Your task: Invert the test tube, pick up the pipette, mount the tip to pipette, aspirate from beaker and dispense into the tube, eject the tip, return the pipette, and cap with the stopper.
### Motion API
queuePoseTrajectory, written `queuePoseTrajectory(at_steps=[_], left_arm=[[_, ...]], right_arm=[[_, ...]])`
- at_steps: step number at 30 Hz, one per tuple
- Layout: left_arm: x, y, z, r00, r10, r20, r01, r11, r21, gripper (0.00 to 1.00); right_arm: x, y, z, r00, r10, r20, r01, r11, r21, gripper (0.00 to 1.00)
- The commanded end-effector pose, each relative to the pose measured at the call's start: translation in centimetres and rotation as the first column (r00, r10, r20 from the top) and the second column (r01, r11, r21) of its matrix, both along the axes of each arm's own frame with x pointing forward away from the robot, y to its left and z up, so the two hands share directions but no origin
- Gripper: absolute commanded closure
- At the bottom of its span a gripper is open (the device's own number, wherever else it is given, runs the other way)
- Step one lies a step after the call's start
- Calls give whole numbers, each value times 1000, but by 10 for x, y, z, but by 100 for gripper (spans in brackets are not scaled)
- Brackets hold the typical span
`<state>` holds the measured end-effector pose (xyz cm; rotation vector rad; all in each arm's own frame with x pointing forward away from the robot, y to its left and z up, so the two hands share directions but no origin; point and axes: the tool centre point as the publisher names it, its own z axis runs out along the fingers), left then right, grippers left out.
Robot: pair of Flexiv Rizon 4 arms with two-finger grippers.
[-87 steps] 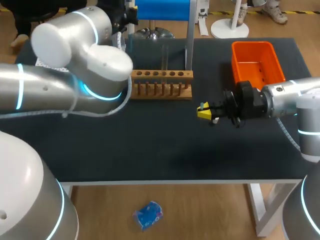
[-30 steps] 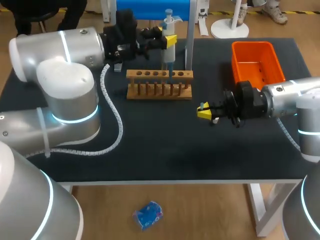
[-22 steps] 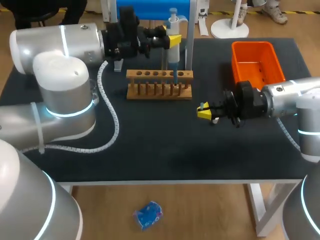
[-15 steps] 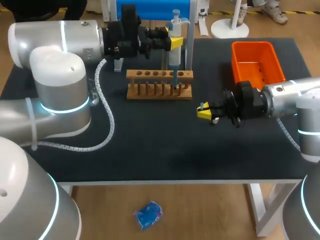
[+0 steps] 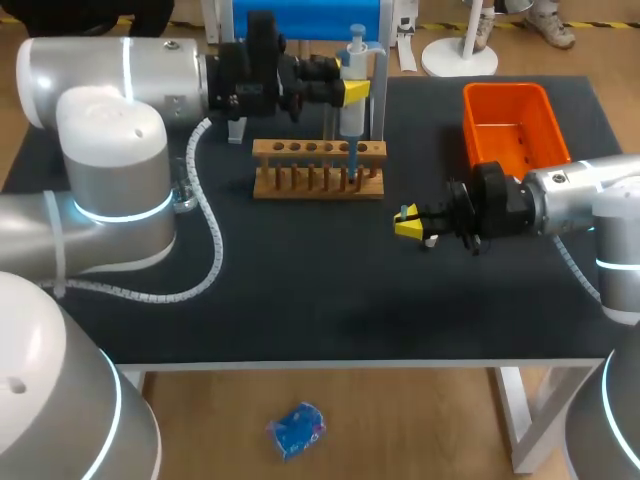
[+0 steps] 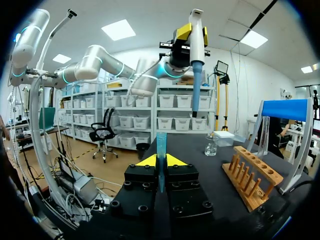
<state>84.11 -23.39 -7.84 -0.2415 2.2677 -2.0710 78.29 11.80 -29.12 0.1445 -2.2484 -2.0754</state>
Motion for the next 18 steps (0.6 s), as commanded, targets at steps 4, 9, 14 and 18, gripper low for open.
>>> queuePoseTrajectory(at_steps=[4,9,14,18], left_arm=[[1,1,0,1000,-5,1,5,1000,-1,100],[1,1,0,1000,-5,1,5,1000,-1,100],[1,1,0,1000,-5,1,5,1000,-1,100],[1,1,0,1000,-5,1,5,1000,-1,100]], right_arm=[[3,2,-5,1000,-3,-3,3,1000,-5,100],[13,13,-11,1000,-16,-20,16,1000,-19,100],[24,30,-12,1000,-4,-21,4,1000,-10,100],[28,43,-12,1000,9,-18,-9,1000,0,100]])
